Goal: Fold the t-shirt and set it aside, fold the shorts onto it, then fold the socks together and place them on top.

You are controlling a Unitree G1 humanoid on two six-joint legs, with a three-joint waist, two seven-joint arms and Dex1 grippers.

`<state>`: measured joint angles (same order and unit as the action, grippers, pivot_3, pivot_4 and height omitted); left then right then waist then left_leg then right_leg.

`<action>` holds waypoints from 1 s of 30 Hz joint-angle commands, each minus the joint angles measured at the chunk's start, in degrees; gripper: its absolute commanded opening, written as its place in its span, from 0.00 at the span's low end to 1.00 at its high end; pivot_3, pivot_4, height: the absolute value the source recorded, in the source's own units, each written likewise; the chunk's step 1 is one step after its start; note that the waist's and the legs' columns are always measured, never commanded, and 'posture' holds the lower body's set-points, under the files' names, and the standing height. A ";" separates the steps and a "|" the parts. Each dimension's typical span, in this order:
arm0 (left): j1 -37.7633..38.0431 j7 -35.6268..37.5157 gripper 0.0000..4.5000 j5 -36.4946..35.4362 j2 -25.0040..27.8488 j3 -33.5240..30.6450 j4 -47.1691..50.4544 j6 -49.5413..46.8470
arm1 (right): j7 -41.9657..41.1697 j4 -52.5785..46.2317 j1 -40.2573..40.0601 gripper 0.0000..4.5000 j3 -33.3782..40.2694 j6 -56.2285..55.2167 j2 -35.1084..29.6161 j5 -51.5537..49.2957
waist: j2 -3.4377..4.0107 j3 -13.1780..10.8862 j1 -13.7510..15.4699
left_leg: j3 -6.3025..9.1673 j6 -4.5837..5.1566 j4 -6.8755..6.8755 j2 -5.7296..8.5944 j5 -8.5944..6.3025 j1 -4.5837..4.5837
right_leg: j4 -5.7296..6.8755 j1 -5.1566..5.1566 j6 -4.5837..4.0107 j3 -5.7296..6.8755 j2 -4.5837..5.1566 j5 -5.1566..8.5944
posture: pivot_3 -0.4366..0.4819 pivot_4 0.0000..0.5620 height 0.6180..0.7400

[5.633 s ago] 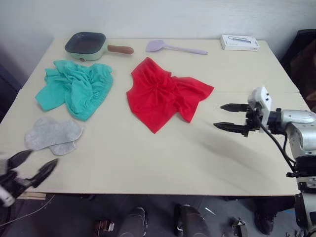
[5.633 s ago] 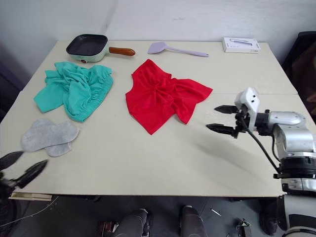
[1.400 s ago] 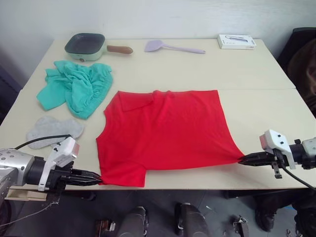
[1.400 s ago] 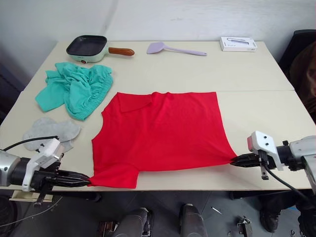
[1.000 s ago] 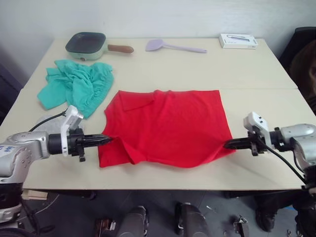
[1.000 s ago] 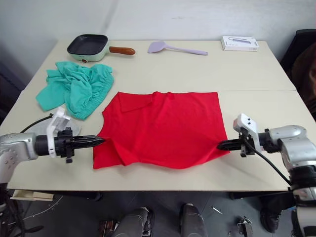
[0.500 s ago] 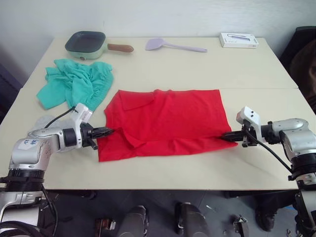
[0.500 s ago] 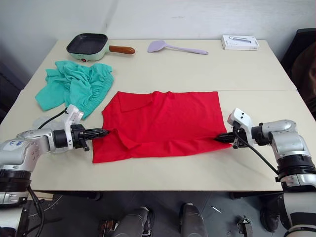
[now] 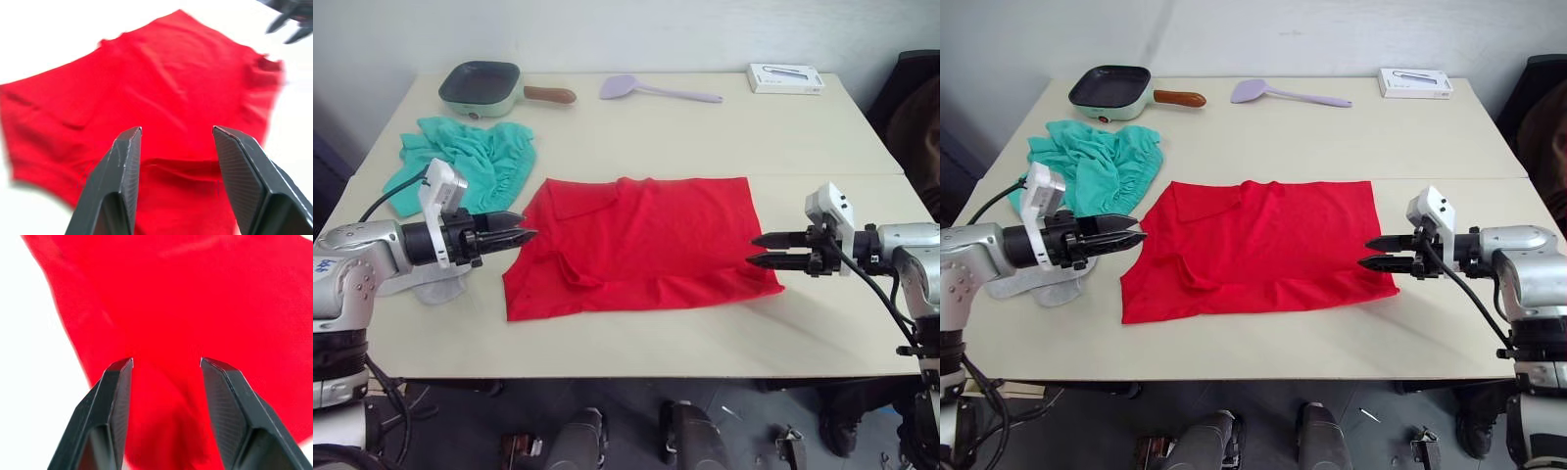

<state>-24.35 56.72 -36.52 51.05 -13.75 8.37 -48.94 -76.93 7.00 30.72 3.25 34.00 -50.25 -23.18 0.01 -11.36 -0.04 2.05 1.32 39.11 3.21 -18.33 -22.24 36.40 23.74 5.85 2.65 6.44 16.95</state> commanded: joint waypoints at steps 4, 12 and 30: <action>11.29 4.31 0.34 4.78 1.58 7.65 8.00 8.02 | 5.59 -12.05 -5.95 0.12 -1.93 1.54 3.28 -1.62 | 0.00 0.00 0.02 | 0.00 0.02 -0.03 0.00 0.01 0.07 | -0.34 -0.08 0.00 -0.03 0.00 0.00 | 0.48 0.27 1.00; 12.64 3.29 0.00 15.17 0.66 14.53 -2.91 17.96 | 10.22 -3.06 -7.31 0.00 -7.28 -5.38 3.29 7.44 | 0.00 0.00 0.33 | 0.00 0.09 -0.06 0.07 0.04 0.04 | -0.40 -0.06 0.03 -0.02 0.02 -0.02 | 0.48 0.27 1.00; 11.72 6.98 0.00 -6.13 4.08 -1.18 3.10 0.76 | 1.91 2.48 -6.10 0.00 2.47 -6.31 -5.10 -1.83 | 0.10 0.20 0.11 | 0.04 0.12 -0.04 -0.01 0.01 0.00 | -0.42 -0.07 0.02 -0.01 0.06 -0.02 | 0.48 0.27 1.00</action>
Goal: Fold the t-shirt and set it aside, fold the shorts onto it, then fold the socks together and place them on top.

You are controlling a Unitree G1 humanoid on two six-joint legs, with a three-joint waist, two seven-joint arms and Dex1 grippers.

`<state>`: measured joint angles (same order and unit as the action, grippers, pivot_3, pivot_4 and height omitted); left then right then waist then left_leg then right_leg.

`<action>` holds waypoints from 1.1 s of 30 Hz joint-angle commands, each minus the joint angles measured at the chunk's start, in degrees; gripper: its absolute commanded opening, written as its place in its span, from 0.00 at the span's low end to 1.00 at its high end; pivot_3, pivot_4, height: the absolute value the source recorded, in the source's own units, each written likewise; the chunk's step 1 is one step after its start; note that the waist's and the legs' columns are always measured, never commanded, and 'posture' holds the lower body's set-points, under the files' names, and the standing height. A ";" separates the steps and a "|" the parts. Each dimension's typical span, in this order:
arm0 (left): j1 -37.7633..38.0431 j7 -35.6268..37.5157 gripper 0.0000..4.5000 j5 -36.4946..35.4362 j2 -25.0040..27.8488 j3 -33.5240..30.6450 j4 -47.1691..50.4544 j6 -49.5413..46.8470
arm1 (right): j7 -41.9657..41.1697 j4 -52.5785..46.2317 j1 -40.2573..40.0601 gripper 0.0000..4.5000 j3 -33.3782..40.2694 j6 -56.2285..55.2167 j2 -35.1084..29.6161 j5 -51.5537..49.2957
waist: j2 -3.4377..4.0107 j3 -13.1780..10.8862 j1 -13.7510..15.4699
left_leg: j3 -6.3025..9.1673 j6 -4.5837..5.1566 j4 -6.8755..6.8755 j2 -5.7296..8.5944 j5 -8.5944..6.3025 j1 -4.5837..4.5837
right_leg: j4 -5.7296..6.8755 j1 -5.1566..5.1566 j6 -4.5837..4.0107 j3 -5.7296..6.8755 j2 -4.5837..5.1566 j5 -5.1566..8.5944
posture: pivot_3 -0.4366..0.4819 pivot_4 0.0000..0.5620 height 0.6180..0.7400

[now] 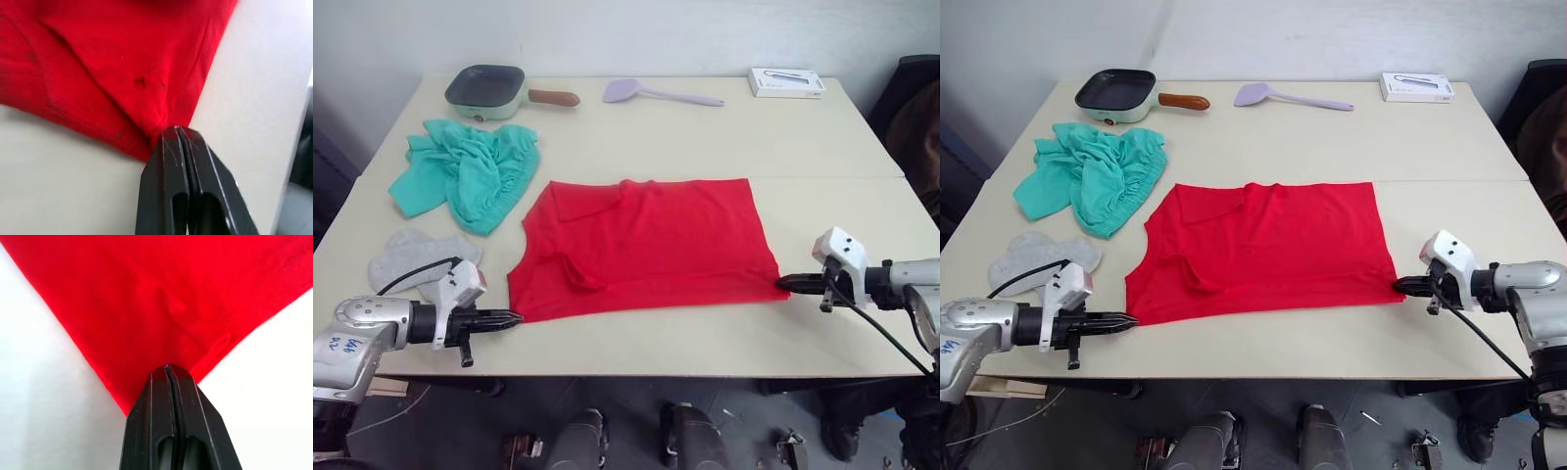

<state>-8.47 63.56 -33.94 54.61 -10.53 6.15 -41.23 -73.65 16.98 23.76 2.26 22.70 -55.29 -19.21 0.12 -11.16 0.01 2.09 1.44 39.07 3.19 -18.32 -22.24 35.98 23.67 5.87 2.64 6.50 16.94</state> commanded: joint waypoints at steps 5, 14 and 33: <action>-7.59 1.84 0.00 -2.93 1.62 5.11 7.50 -4.57 | 0.80 -15.99 -1.46 0.00 2.27 9.88 2.02 -8.43 | 0.05 0.03 0.00 | 0.06 -0.03 -0.09 0.03 -0.02 0.09 | -0.04 -0.10 0.00 0.05 -0.01 0.00 | 0.48 0.27 1.00; -19.04 1.46 0.00 10.17 -7.31 18.91 -7.62 6.26 | 8.21 -12.97 -4.95 0.00 -4.58 3.47 5.58 2.19 | 0.04 0.02 0.67 | 0.03 0.03 0.00 0.12 0.02 0.03 | -0.05 -0.08 0.03 0.05 -0.04 -0.02 | 0.48 0.27 1.00; -34.76 -4.27 0.00 15.81 -18.48 12.00 -31.28 12.72 | 10.66 -13.88 -10.39 0.00 -0.69 2.38 5.78 0.54 | -0.71 0.47 1.29 | 0.02 0.09 0.05 0.13 0.06 0.05 | 0.01 -0.18 0.26 0.11 -0.13 -0.14 | 0.48 0.27 1.00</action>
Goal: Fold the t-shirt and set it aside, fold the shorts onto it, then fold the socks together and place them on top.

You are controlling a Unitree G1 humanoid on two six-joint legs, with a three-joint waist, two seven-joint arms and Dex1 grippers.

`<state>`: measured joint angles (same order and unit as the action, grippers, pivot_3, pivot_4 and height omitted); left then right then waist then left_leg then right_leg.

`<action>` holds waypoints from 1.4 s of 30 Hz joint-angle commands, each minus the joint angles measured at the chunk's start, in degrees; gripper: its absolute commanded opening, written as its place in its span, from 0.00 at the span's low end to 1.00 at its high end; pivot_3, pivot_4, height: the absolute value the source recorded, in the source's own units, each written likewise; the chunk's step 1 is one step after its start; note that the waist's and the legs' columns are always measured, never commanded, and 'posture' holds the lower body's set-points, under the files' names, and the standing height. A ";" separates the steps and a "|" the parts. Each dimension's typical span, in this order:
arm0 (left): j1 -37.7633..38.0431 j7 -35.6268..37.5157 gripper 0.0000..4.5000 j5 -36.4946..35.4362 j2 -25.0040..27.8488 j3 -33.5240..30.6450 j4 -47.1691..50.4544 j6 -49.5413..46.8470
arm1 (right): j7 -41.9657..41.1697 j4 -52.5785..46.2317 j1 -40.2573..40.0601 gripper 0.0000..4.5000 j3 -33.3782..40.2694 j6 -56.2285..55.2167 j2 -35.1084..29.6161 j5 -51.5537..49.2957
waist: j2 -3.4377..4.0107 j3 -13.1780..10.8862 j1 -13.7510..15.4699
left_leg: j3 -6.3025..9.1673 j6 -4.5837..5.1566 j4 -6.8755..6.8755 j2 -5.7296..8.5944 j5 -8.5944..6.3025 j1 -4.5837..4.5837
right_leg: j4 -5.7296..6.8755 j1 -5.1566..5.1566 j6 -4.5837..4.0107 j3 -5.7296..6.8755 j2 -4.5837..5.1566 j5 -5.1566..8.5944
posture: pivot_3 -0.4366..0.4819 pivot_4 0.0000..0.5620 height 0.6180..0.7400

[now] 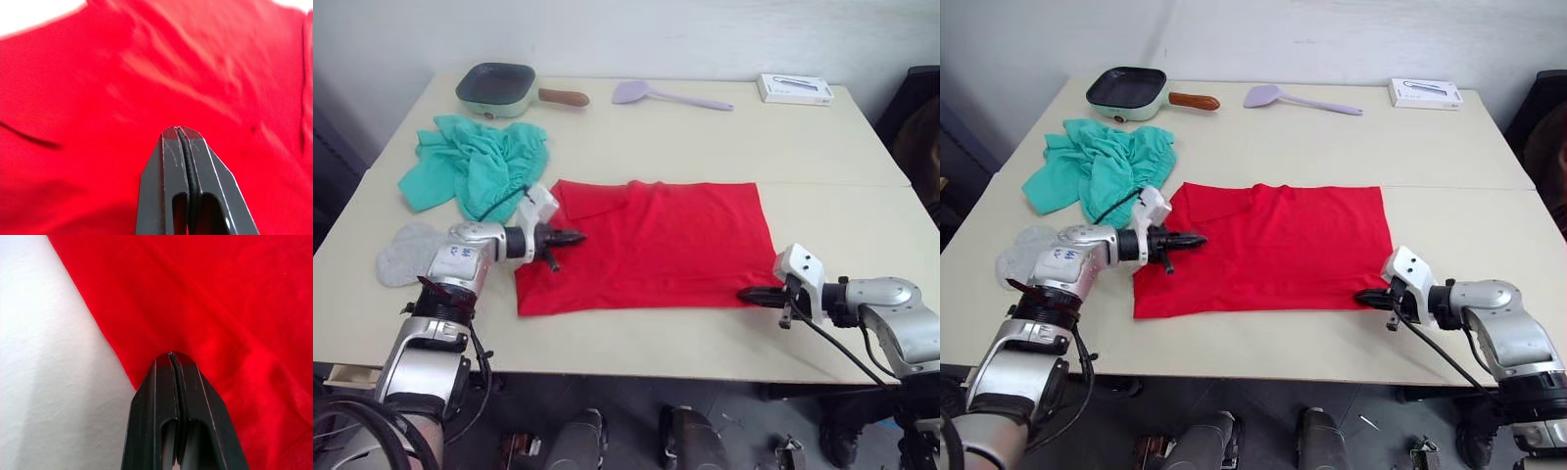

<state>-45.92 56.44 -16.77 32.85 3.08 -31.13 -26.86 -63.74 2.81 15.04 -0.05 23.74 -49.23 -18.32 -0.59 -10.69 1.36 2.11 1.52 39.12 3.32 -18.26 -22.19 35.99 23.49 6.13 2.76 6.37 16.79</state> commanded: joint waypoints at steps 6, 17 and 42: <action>17.45 10.48 0.00 -2.83 15.83 -2.42 28.19 -4.94 | 0.61 -1.24 -1.47 0.00 6.15 -5.06 -1.83 -0.44 | 0.09 -0.05 -0.67 | 0.00 -0.02 -0.06 -0.03 -0.01 -0.02 | -0.05 0.02 -0.01 -0.10 0.07 0.01 | 0.48 0.27 1.00; 40.46 11.02 0.41 -4.46 25.64 -13.74 46.95 -2.16 | -6.63 4.94 -4.94 0.43 5.25 -28.75 -9.12 7.05 | 0.35 -0.21 -0.05 | 0.01 0.02 -0.17 -0.04 -0.05 0.00 | -0.42 -0.02 -0.08 -0.11 0.15 0.04 | 0.48 0.27 1.00; 36.50 4.02 0.08 2.87 20.83 -2.79 41.20 0.43 | -6.46 19.94 3.64 0.00 -2.19 -36.20 -6.74 13.66 | 0.44 -0.23 -0.33 | -0.03 -0.01 -0.11 -0.05 -0.05 0.10 | -0.30 -0.08 -0.09 -0.11 0.11 0.04 | 0.48 0.27 1.00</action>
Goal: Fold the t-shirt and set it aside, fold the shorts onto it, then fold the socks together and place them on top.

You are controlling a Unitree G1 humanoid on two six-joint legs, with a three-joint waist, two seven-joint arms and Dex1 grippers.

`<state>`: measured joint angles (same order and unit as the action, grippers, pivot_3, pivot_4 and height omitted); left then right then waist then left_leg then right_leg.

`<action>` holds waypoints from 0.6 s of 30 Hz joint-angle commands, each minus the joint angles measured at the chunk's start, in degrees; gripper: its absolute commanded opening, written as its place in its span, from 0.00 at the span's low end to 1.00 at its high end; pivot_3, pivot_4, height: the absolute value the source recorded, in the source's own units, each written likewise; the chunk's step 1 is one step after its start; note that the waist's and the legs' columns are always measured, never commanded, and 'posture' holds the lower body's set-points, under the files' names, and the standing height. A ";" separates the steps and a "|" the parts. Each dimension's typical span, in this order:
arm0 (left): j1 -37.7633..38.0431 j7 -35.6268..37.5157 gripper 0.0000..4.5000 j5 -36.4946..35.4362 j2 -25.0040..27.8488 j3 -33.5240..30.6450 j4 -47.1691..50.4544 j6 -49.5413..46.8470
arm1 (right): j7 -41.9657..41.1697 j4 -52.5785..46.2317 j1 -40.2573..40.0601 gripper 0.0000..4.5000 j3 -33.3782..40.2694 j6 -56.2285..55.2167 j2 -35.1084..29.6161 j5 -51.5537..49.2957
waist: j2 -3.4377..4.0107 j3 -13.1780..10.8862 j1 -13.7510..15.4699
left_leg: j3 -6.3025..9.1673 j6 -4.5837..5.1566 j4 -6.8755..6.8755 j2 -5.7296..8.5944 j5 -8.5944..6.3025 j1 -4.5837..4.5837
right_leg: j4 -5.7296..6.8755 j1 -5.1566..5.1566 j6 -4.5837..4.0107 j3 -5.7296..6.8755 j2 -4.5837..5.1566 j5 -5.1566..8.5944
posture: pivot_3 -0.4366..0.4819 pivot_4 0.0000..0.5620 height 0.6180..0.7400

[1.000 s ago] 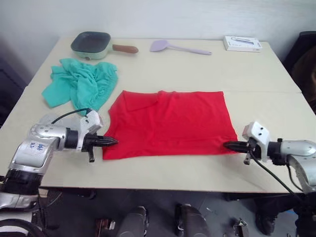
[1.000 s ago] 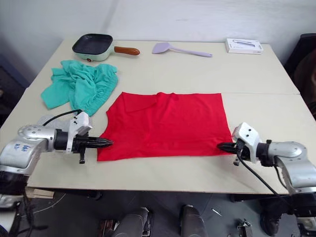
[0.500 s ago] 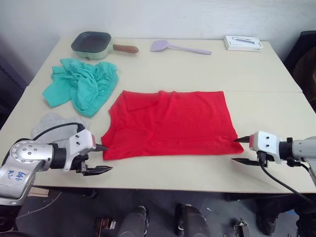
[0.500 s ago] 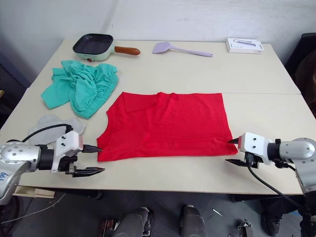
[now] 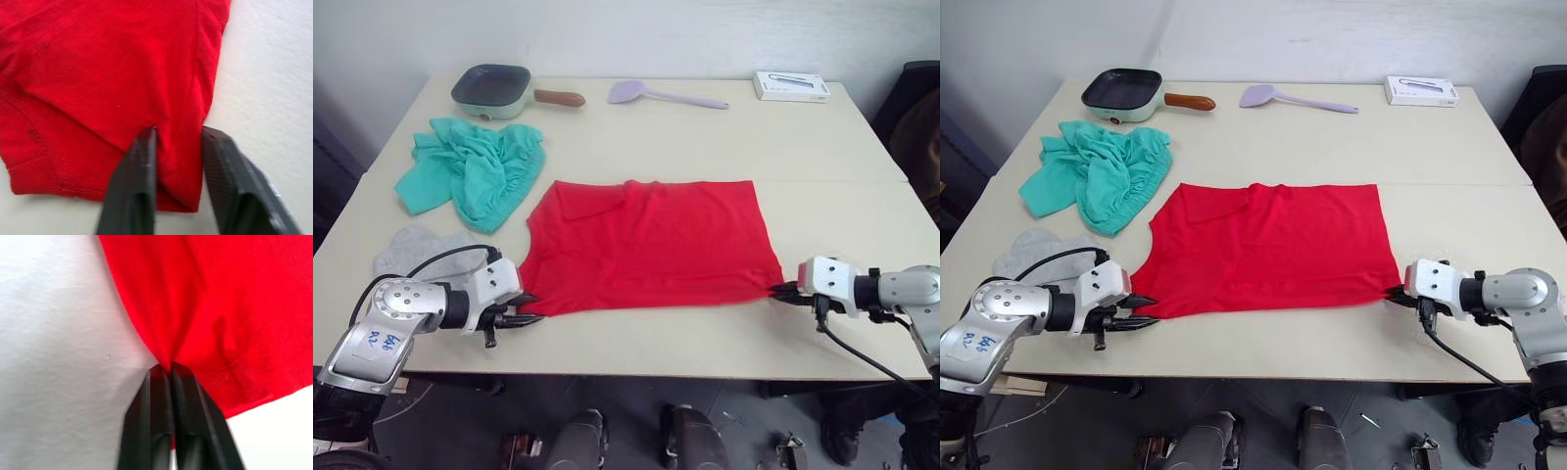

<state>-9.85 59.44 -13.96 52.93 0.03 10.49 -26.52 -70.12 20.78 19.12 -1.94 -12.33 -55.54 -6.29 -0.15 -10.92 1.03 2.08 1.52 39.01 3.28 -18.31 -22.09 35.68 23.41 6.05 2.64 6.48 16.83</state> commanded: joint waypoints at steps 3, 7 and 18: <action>1.50 2.30 0.00 0.21 1.72 -0.17 -0.55 1.32 | -3.31 1.63 -1.49 0.00 -0.51 -0.40 -1.76 0.57 | 0.00 0.00 0.00 | 0.00 0.00 0.00 0.00 0.00 0.00 | 0.00 -0.01 0.00 0.01 0.00 0.00 | 0.48 0.27 1.00; 6.30 7.42 0.00 -3.93 5.40 -3.69 3.04 0.58 | -9.33 -3.24 -6.10 0.00 0.70 2.39 -5.20 -3.52 | 0.06 0.03 0.19 | 0.02 -0.02 -0.10 -0.04 -0.02 0.00 | -0.04 0.02 -0.04 0.02 0.00 0.02 | 0.48 0.27 1.00; 15.99 6.90 0.00 -6.49 7.83 -9.99 11.05 -0.65 | -13.70 -23.60 -28.68 0.00 9.88 14.93 -13.25 -12.53 | 0.16 -0.02 0.54 | 0.24 0.07 -0.08 -0.05 -0.15 -0.01 | -0.32 -0.23 -0.09 0.12 0.04 0.05 | 0.48 0.27 1.00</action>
<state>6.51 67.31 -20.86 60.79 -8.70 21.02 -27.55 -83.03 -0.24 -7.95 5.79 0.62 -67.49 -17.84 0.01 -10.94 1.57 2.33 1.58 38.93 3.22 -18.45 -22.09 35.37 23.18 5.95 2.77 6.52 16.88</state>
